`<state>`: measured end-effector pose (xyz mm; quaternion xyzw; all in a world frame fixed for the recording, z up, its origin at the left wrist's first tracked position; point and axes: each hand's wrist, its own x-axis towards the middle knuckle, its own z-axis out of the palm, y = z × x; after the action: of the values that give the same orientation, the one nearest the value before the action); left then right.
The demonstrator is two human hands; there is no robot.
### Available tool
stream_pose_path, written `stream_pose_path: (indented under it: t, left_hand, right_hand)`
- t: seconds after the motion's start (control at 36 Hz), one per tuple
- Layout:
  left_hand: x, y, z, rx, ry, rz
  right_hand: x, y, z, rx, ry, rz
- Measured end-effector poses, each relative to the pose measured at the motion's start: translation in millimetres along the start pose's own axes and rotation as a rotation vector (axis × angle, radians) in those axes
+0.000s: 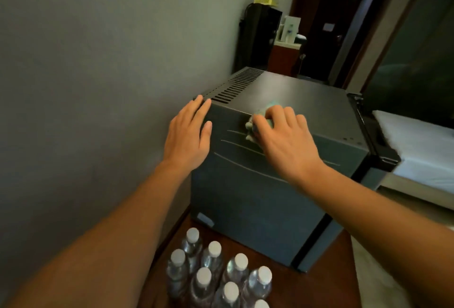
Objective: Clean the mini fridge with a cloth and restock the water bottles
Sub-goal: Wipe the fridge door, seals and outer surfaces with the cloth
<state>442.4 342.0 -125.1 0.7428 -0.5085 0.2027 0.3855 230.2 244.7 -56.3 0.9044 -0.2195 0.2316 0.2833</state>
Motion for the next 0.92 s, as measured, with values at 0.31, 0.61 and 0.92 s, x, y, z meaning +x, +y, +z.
stream_pose_path:
  t: [0.31,0.61,0.92]
  left_hand:
    - [38,-28,28,-0.010,0.065,0.291]
    - [50,-42,60,-0.105,0.413,0.453]
    - [51,-43,60,-0.094,0.453,0.438]
  right_hand:
    - [-1,-25,41,-0.130,0.231,-0.004]
    - [9,-59,75,-0.156,0.371,-0.049]
    - [8,-73,80,-0.108,0.409,0.018]
